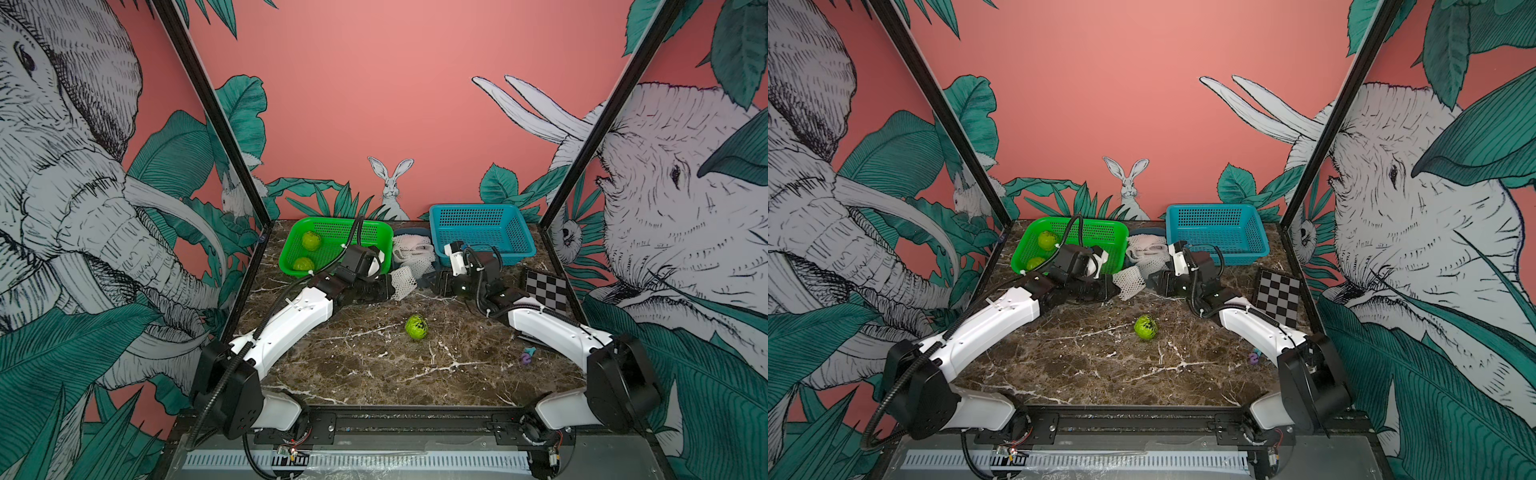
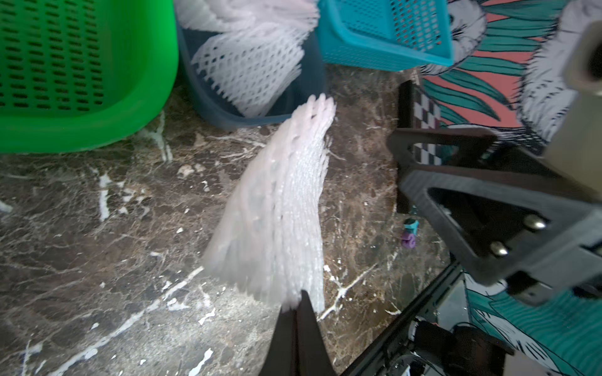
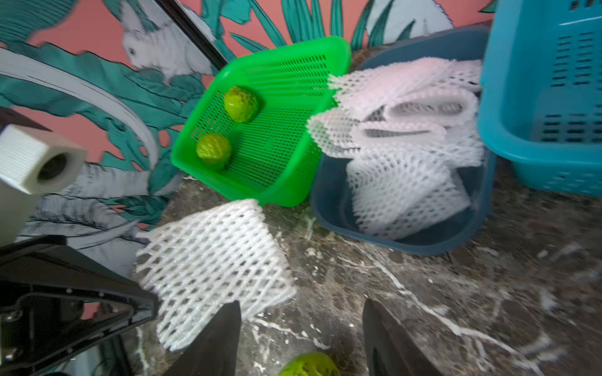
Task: Sleeve custard apples in foam nets
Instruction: Pick up the foam net from the center of the board, then open the foam net.
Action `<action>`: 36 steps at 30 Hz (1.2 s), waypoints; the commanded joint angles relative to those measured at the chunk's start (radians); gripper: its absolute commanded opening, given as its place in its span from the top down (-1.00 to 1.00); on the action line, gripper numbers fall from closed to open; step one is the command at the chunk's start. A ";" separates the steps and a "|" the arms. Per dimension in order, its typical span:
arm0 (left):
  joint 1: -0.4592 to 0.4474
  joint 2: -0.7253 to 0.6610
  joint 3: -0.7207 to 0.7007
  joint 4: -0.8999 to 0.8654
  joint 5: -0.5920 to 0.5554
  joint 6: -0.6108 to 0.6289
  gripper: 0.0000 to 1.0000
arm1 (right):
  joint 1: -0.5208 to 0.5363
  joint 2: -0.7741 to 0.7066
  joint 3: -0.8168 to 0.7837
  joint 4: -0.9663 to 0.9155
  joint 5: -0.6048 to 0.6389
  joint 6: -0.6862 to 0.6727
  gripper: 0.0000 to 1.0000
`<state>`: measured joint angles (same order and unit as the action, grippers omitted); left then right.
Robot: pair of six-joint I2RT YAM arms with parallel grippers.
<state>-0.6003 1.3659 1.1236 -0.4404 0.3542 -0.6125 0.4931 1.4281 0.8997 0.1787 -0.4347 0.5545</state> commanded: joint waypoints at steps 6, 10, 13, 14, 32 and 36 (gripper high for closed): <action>0.005 -0.073 0.024 0.044 0.189 0.034 1.00 | -0.047 0.028 -0.009 0.247 -0.214 0.173 -0.20; 0.005 -0.089 0.015 0.057 0.203 0.024 1.00 | -0.047 0.042 -0.004 0.290 -0.254 0.198 -0.11; 0.005 -0.090 0.009 0.059 0.203 0.021 1.00 | -0.047 0.054 0.003 0.307 -0.286 0.209 0.06; 0.006 -0.089 0.009 0.060 0.203 0.021 1.00 | -0.047 0.053 0.002 0.310 -0.291 0.211 0.08; 0.005 -0.079 0.030 0.022 0.161 0.074 1.00 | -0.047 0.070 0.008 0.285 -0.451 0.188 0.09; 0.005 -0.093 0.024 0.042 0.174 0.080 1.00 | -0.047 0.080 0.007 0.301 -0.469 0.188 0.07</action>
<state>-0.5991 1.3056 1.1305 -0.4004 0.5262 -0.5587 0.4458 1.4937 0.8856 0.4515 -0.8608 0.7578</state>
